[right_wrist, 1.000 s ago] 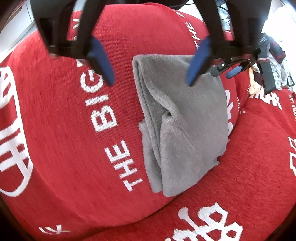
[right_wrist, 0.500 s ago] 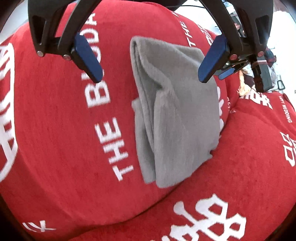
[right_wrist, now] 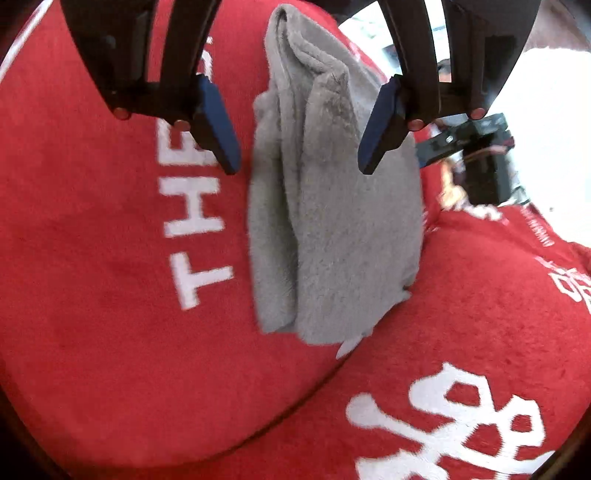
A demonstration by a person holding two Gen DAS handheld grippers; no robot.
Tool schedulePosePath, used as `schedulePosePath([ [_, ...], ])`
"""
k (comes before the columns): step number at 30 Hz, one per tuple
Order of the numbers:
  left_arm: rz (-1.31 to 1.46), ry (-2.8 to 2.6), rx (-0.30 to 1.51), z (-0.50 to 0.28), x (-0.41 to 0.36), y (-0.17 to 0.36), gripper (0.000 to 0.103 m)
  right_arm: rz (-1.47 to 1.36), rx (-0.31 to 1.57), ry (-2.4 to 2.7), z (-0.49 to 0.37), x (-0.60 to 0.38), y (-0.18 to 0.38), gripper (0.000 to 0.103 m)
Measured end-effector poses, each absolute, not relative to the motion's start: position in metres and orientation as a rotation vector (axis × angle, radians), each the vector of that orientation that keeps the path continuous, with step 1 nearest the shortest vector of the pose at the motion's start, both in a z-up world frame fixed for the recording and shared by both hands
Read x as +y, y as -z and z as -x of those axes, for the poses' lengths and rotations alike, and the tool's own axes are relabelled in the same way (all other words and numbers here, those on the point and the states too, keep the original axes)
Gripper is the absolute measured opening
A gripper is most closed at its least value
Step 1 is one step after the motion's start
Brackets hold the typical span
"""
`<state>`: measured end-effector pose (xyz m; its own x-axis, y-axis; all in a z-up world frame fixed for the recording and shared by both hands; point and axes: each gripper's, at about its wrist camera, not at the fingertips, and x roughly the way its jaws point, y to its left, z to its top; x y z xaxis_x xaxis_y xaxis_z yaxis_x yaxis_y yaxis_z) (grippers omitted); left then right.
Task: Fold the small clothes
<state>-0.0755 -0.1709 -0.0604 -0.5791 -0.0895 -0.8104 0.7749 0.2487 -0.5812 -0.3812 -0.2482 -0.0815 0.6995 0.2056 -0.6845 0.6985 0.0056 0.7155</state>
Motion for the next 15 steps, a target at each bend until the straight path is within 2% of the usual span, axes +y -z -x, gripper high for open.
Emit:
schedulePosePath([
  [12,-0.631,1.390,1.699,0.089,-0.179,0.063,0.103,-1.589,0.706,0.232,0.351,-0.263,0.104,0.070],
  [13,-0.631,1.391,1.690,0.094,-0.180,0.063,0.103,-1.596,0.696,0.231,0.349,-0.263,0.106,0.068],
  [15,-0.633,1.379,1.659,0.096,-0.177,0.062,0.097,-1.611,0.695,0.255,0.350,-0.262,0.106,0.057],
])
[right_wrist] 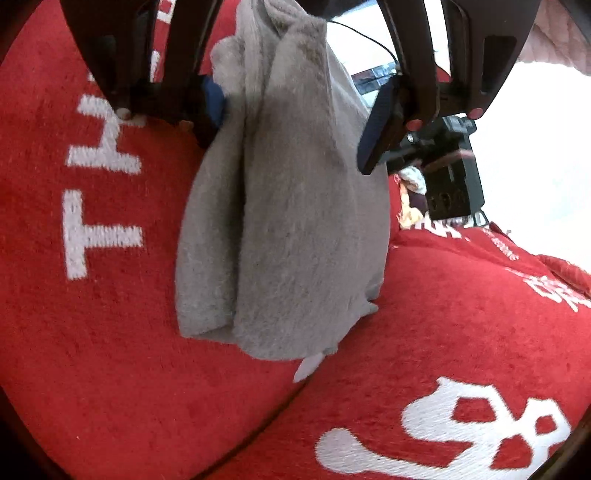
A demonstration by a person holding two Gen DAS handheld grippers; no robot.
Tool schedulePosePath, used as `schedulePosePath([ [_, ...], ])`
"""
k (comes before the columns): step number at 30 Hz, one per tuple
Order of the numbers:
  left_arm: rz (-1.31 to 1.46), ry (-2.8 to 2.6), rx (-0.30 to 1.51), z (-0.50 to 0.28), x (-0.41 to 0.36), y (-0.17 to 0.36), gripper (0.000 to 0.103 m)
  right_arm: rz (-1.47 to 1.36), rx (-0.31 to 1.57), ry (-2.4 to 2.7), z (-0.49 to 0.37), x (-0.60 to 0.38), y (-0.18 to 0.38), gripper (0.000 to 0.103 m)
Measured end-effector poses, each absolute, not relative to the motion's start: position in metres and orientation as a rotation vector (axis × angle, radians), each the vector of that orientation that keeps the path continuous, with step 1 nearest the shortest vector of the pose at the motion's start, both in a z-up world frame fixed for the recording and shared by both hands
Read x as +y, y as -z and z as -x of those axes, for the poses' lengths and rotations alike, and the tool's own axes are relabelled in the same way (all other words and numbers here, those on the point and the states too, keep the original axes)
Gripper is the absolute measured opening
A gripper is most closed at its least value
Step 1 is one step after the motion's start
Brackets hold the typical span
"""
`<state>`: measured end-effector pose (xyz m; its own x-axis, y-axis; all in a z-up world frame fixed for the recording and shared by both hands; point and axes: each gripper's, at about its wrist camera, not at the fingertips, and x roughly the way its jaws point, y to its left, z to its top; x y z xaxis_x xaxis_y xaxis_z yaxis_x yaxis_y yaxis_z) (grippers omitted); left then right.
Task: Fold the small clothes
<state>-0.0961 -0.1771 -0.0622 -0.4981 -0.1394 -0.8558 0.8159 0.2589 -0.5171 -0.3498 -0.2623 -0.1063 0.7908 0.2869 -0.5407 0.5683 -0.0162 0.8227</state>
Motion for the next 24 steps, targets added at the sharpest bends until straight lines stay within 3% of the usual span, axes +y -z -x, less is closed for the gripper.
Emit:
schedulePosePath([
  [1,-0.655,1.359,1.623,0.098,-0.176,0.060,0.088,-1.620,0.708,0.282,0.350,-0.261,0.107,0.045],
  [2,-0.658,1.359,1.611,0.106,-0.180,0.058,0.078,-1.634,0.703,0.297,0.352,-0.259,0.106,0.040],
  [5,-0.607,1.375,1.603,0.097,-0.171,0.048,0.053,-1.636,0.676,0.333,0.354,-0.252,0.099,0.033],
  [7,-0.575,1.389,1.613,0.091,-0.167,0.043,0.048,-1.639,0.642,0.334,0.351,-0.247,0.090,0.031],
  [24,-0.440,1.534,1.571,0.058,-0.089,-0.055,0.046,-1.640,0.510,0.272,0.321,-0.175,-0.005,0.031],
])
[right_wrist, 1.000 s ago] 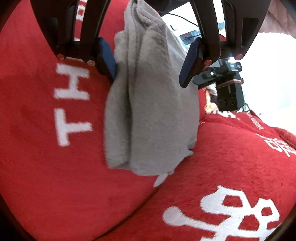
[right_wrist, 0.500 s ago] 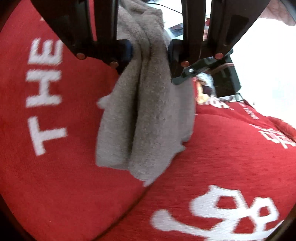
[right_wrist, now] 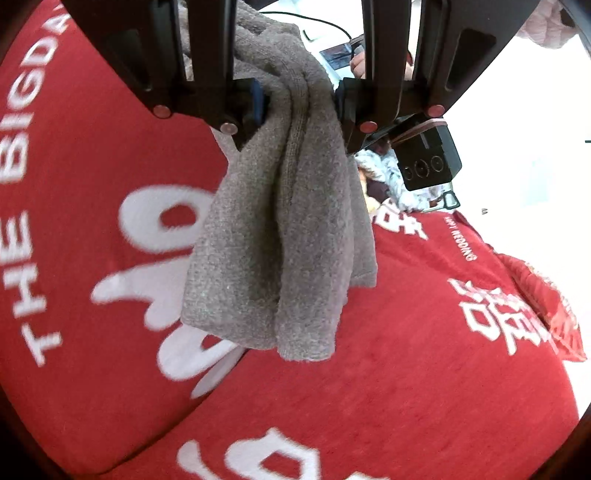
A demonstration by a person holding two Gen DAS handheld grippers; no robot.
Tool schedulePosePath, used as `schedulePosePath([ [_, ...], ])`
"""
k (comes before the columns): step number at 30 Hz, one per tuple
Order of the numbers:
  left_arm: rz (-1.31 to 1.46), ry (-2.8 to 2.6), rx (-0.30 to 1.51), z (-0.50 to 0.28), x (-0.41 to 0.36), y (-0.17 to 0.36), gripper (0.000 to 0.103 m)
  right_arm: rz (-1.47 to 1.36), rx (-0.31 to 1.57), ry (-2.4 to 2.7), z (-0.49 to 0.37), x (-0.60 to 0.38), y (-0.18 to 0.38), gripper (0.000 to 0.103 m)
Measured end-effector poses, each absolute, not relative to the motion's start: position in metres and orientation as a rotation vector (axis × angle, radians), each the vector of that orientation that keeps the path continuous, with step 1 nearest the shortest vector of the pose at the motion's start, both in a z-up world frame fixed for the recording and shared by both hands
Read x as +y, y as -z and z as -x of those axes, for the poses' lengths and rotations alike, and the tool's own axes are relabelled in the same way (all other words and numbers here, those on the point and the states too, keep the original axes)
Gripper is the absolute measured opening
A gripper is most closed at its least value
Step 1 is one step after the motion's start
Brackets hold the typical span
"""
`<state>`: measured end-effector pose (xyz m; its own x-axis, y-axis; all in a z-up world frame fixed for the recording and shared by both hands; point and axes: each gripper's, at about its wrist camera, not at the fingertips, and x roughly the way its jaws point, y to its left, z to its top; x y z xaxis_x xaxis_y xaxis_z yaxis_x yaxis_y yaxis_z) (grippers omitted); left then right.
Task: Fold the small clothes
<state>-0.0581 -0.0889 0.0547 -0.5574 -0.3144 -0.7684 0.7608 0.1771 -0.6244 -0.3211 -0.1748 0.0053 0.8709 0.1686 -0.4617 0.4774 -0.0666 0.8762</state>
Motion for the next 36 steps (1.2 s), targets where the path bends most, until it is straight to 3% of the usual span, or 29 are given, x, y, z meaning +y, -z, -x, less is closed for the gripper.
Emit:
schedulePosePath([
  [6,-0.488,1.493,1.560,0.030,-0.036,-0.062,0.046,-1.664,0.509,0.228,0.303,-0.133,-0.006,0.031],
  [12,-0.532,1.419,1.557,0.006,-0.003,-0.033,0.046,-1.697,0.552,0.218,0.268,-0.102,0.019,0.031],
  [19,-0.617,1.256,1.488,-0.014,0.019,0.002,0.046,-1.640,0.758,0.382,0.243,-0.103,0.053,0.033],
  [20,-0.602,1.244,1.492,-0.017,0.021,0.002,0.048,-1.621,0.790,0.426,0.246,-0.108,0.054,0.036],
  [22,-0.589,1.197,1.479,-0.024,0.028,0.001,0.064,-1.558,0.875,0.505,0.246,-0.112,0.051,0.041],
  [28,-0.654,1.097,1.379,-0.032,0.046,-0.016,0.065,-1.253,1.100,0.729,0.254,-0.105,0.027,0.047],
  [29,-0.657,1.090,1.380,-0.032,0.046,-0.016,0.066,-1.236,1.108,0.753,0.255,-0.103,0.022,0.047],
  [31,-0.666,1.077,1.383,-0.032,0.051,-0.018,0.092,-1.233,1.089,0.778,0.257,-0.097,0.009,0.047],
  [36,-0.689,1.067,1.359,-0.023,0.060,-0.024,0.094,-1.373,0.972,0.667,0.273,-0.070,-0.002,0.047],
])
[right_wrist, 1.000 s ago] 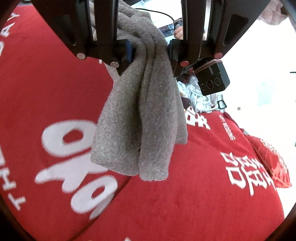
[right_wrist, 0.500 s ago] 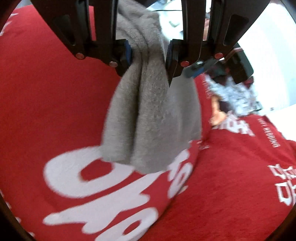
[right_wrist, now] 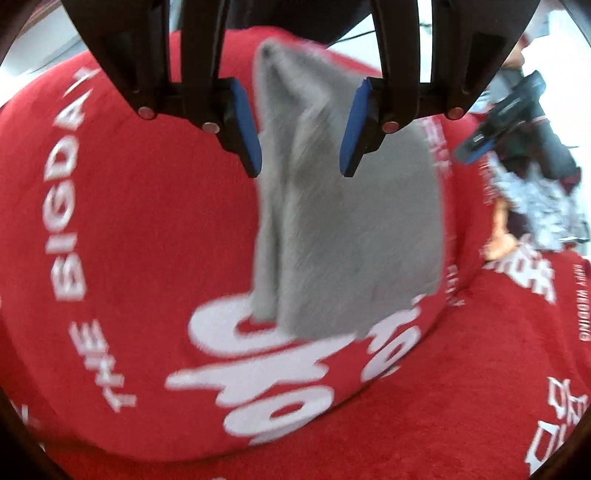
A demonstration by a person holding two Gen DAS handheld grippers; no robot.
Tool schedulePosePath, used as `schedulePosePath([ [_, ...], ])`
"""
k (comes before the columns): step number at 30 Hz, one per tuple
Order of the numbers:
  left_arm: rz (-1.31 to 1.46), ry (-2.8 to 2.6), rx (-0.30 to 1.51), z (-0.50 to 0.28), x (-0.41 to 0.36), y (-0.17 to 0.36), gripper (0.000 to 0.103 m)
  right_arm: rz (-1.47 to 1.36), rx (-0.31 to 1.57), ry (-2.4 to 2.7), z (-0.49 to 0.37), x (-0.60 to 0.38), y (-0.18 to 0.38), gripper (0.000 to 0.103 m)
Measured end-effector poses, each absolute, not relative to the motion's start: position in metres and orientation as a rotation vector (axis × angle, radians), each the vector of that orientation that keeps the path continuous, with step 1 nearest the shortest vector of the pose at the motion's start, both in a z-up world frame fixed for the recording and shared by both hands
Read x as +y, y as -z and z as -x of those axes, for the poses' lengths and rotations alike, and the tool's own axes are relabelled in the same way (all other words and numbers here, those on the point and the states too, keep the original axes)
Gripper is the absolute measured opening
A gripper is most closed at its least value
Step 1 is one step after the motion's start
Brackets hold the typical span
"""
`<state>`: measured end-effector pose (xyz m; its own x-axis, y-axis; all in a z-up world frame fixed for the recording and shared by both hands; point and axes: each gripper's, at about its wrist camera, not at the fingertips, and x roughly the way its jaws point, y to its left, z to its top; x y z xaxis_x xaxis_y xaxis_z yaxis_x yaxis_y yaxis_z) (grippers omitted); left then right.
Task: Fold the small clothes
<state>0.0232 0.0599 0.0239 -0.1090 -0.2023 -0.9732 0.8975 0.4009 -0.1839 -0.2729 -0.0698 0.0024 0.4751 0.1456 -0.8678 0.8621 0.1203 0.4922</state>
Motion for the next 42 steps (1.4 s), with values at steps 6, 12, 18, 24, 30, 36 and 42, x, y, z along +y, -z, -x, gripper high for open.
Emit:
schedulePosePath([
  [6,-0.759,1.045,1.356,-0.005,0.063,-0.017,0.103,-1.458,0.977,0.609,0.261,-0.043,0.016,0.035],
  [12,-0.831,1.065,1.251,0.018,0.064,-0.024,0.103,-1.264,1.064,0.708,0.245,-0.037,0.008,0.012],
  [18,-0.820,1.026,1.299,0.016,0.067,-0.016,0.103,-1.199,1.171,0.739,0.251,-0.026,0.035,0.010],
  [24,-0.848,1.004,1.329,0.015,0.070,-0.007,0.103,-1.198,1.156,0.737,0.265,-0.023,0.034,0.010],
  [30,-0.863,0.999,1.355,0.016,0.068,-0.008,0.103,-1.236,1.154,0.737,0.272,-0.019,0.032,0.010],
  [36,-0.865,1.030,1.370,0.023,0.067,-0.013,0.103,-1.281,1.148,0.737,0.282,-0.016,0.026,0.015],
  [42,-0.881,1.048,1.371,0.030,0.065,-0.022,0.103,-1.292,1.230,0.805,0.304,-0.006,0.024,0.015],
])
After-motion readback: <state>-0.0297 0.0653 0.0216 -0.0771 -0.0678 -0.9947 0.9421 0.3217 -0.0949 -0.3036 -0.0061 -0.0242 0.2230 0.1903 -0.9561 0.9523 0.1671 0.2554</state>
